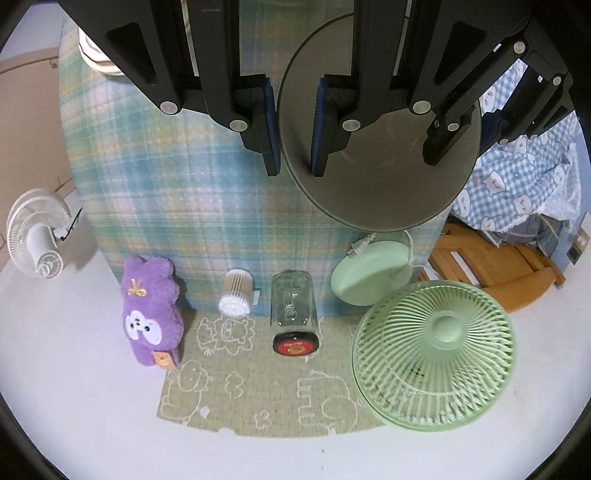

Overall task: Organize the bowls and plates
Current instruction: 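Lift the bowl and carry it toward the stacked bowls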

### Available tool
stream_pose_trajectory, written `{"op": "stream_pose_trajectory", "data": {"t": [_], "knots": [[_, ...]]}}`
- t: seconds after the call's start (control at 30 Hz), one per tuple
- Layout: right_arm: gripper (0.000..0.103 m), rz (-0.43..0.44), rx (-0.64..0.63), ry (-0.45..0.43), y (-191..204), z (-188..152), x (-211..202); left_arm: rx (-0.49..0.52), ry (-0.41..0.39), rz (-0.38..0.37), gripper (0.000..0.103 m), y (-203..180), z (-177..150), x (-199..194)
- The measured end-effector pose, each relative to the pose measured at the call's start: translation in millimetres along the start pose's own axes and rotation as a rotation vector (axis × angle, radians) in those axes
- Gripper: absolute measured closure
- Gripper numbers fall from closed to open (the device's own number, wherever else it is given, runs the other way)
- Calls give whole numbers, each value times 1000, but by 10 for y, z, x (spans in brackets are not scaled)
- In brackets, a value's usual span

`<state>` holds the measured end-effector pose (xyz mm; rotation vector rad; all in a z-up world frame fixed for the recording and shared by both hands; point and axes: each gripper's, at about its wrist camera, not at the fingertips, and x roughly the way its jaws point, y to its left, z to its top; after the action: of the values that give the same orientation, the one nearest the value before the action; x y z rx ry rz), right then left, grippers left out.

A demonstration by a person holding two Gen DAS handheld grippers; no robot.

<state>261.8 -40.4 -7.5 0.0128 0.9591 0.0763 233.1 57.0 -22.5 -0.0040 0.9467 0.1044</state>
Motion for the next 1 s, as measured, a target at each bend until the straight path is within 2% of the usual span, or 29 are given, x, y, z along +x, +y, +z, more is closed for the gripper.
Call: {"op": "stream_pose_trajectory", "data": {"t": [0.47, 0.8, 1.0], "knots": [[83, -8, 2, -20, -217, -588, -609, -6, -19, -9, 84, -195, -508, -524], [83, -26, 26, 1, -380, -1018, -747, 25, -1, -25, 84, -355, -885, -657], [83, -36, 41, 48, -451, -1293, -687, 38, 43, -37, 83, -410, -1125, -605]]}}
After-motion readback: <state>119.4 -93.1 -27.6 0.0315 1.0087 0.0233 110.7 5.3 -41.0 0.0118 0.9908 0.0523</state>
